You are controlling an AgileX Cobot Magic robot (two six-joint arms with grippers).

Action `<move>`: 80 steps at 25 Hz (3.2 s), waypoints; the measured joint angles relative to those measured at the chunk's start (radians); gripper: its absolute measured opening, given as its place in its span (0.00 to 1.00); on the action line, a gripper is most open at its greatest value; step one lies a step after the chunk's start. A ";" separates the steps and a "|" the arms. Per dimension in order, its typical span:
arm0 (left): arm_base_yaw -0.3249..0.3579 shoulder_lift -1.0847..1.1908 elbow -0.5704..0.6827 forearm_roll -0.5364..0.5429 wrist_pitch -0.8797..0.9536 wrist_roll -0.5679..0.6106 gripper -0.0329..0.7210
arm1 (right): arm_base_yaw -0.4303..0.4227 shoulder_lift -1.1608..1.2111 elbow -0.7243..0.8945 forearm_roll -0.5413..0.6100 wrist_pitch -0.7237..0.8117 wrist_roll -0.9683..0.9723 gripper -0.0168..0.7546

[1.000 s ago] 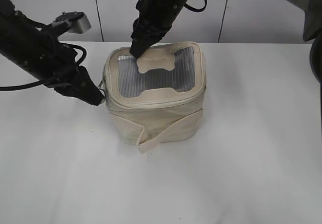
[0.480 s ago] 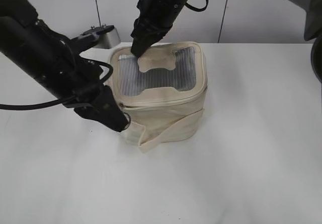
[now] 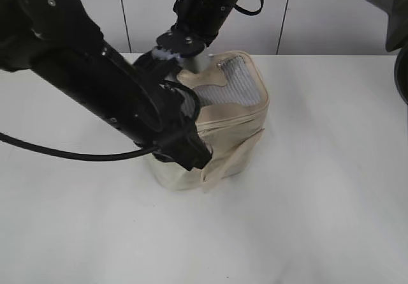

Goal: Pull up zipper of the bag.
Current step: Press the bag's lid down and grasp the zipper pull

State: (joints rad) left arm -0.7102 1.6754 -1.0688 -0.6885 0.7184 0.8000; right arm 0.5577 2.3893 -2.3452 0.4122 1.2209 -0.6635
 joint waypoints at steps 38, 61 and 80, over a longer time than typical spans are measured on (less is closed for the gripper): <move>-0.149 0.054 0.014 -0.247 -0.414 0.156 0.04 | 0.001 -0.001 0.004 0.035 0.001 -0.032 0.09; -0.180 0.134 -0.041 -0.366 -0.548 0.162 0.04 | 0.025 -0.001 0.004 0.045 -0.001 -0.056 0.09; -0.159 0.073 -0.044 -0.273 -0.411 0.154 0.17 | 0.028 -0.001 0.003 0.049 -0.001 -0.053 0.08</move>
State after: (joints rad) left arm -0.8692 1.7482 -1.1131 -0.9618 0.3076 0.9542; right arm 0.5854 2.3882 -2.3421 0.4616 1.2197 -0.7169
